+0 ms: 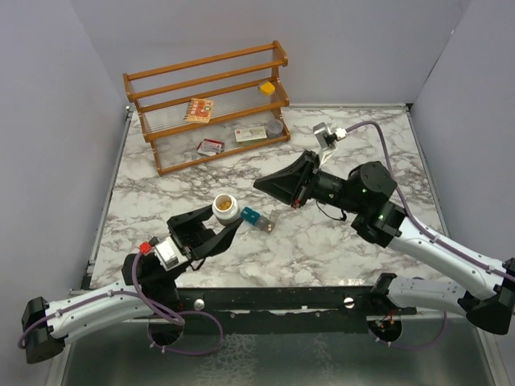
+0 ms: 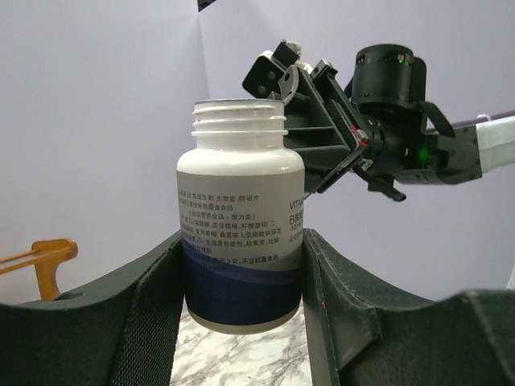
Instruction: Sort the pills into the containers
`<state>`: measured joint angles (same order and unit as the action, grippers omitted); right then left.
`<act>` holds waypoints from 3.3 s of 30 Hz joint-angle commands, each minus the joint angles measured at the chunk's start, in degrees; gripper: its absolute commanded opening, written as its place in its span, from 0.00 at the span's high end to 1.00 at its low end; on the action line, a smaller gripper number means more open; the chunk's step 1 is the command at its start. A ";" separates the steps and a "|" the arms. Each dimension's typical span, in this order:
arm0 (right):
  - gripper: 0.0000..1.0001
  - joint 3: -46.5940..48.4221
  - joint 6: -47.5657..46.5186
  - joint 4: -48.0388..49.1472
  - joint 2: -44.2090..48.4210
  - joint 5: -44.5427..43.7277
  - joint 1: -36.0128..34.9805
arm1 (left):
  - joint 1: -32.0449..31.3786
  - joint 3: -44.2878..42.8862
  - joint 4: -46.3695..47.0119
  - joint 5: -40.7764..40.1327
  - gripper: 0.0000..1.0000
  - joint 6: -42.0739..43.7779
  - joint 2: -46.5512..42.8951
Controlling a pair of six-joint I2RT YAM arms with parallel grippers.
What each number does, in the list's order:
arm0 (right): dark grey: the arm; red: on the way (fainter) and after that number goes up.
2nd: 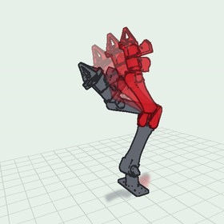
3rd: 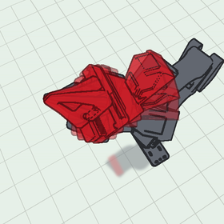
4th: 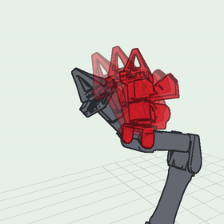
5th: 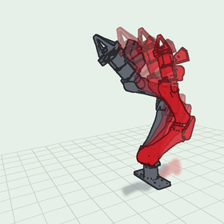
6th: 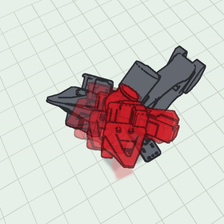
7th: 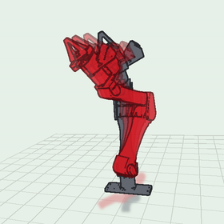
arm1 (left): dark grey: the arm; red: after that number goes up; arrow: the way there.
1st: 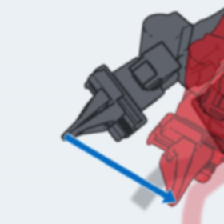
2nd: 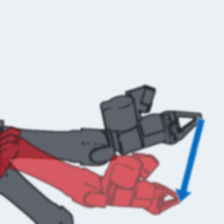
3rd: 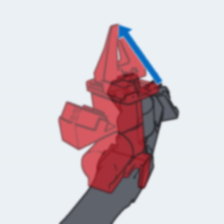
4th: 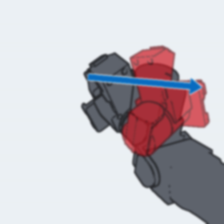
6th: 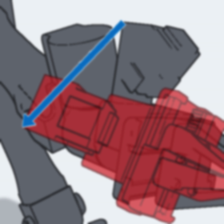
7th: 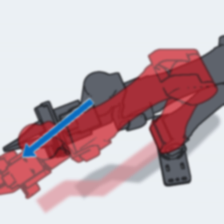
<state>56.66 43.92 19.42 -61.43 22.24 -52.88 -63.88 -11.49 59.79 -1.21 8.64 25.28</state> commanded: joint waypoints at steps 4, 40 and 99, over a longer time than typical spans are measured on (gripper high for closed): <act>0.94 6.27 -17.11 -29.40 1.96 -21.16 -0.02 | -0.20 0.32 -8.46 -9.32 1.00 0.75 -5.93; 0.52 -14.62 -2.91 -35.50 -16.47 -43.44 -31.40 | -0.20 -4.49 -28.96 -34.72 1.00 0.98 -10.91; 0.99 12.81 27.57 -100.39 -34.18 -94.11 -33.33 | -0.20 -4.15 -32.28 -33.50 1.00 -2.29 -12.16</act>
<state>70.63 67.51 -74.96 -94.72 -62.74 -86.19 -63.88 -14.13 27.24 -34.24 5.76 13.82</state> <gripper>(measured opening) 0.015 0.539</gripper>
